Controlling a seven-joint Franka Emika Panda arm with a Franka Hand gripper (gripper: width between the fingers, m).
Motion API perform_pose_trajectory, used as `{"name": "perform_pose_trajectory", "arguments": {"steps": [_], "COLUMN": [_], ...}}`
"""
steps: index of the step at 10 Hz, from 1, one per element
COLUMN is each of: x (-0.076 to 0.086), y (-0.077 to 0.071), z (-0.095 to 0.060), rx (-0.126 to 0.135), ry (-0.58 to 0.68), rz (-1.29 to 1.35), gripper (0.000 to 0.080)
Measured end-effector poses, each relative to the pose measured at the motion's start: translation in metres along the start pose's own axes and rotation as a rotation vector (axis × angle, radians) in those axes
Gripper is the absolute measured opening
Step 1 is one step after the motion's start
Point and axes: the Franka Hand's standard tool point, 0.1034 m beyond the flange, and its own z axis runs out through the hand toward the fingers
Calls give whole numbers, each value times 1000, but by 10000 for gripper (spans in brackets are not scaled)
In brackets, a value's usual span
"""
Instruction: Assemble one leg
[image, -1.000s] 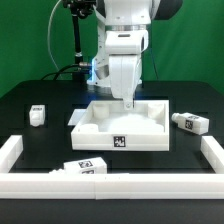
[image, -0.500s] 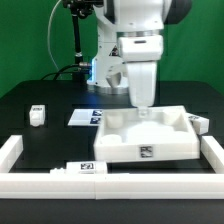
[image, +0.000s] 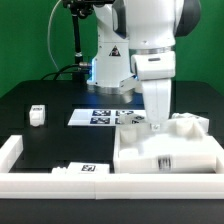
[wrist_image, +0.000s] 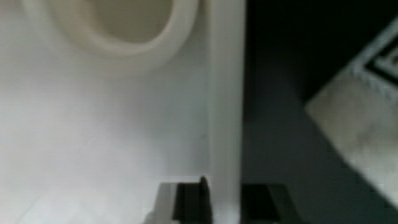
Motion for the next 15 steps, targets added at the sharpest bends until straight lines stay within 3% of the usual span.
{"name": "perform_pose_trajectory", "arguments": {"steps": [1,3,6,10,11,12,14,15], "x": [-6,-8,10,9,7,-1,-10,-11], "y": [0,13,24,23,23,17,11,12], "z": [6,6,3,5,5,7,6,6], "rx": [12,14,15,19,6,-41,-61,-89], "ry": [3,6,10,7,11,25,45,59], "rz": [14,18,50,78,48,-30,-109,-159], "gripper": [57,57,57,57,57,57,57,57]}}
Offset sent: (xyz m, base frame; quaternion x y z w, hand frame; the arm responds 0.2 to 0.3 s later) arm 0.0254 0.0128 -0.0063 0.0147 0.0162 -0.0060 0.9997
